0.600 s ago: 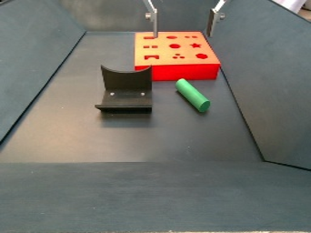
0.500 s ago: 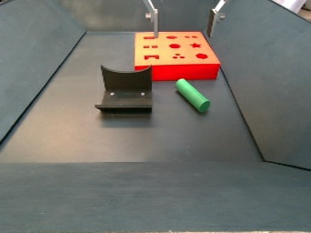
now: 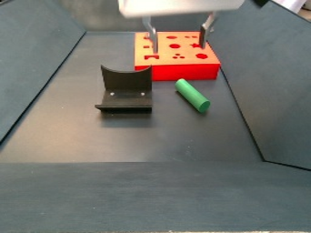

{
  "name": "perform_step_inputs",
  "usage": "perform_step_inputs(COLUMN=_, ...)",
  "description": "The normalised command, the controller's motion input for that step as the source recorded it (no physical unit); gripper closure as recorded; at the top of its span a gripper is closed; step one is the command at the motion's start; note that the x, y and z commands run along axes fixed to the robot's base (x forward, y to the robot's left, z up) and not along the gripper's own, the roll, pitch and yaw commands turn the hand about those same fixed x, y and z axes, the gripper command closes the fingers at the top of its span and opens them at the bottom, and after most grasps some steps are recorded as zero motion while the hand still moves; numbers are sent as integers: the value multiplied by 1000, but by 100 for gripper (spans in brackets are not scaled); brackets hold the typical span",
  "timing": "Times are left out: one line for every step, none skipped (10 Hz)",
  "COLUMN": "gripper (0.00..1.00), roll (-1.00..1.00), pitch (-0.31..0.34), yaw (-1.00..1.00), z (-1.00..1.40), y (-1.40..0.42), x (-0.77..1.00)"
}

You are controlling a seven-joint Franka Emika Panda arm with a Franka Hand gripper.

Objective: Pick up the round object. Move up. Place the round object on the fixture. Regrasp the round object. Move to above the board. Insert the round object.
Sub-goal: Pick up the round object.

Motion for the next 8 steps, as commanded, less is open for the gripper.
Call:
perform_step_inputs(gripper=0, roll=133, pitch=184, yaw=763, z=-911, y=-426, x=-60)
perform_step_inputs(gripper=0, roll=0, pitch=-11, yaw=611, z=-149, y=-146, x=-71)
perform_step_inputs(gripper=0, roll=17, pitch=0, yaw=0, z=0, y=-9, x=0)
perform_step_inputs(gripper=0, roll=73, pitch=-210, yaw=257, z=-466, y=0, x=-226)
perform_step_inputs(gripper=0, roll=164, pitch=-291, yaw=580, z=-566, y=0, x=-400)
perform_step_inputs(gripper=0, roll=167, pitch=-291, yaw=717, z=-543, y=0, x=-243)
perform_step_inputs(gripper=0, roll=187, pitch=-263, yaw=837, z=-546, y=0, x=-114)
perform_step_inputs(gripper=0, roll=136, pitch=-244, yaw=871, z=-540, y=43, x=-89)
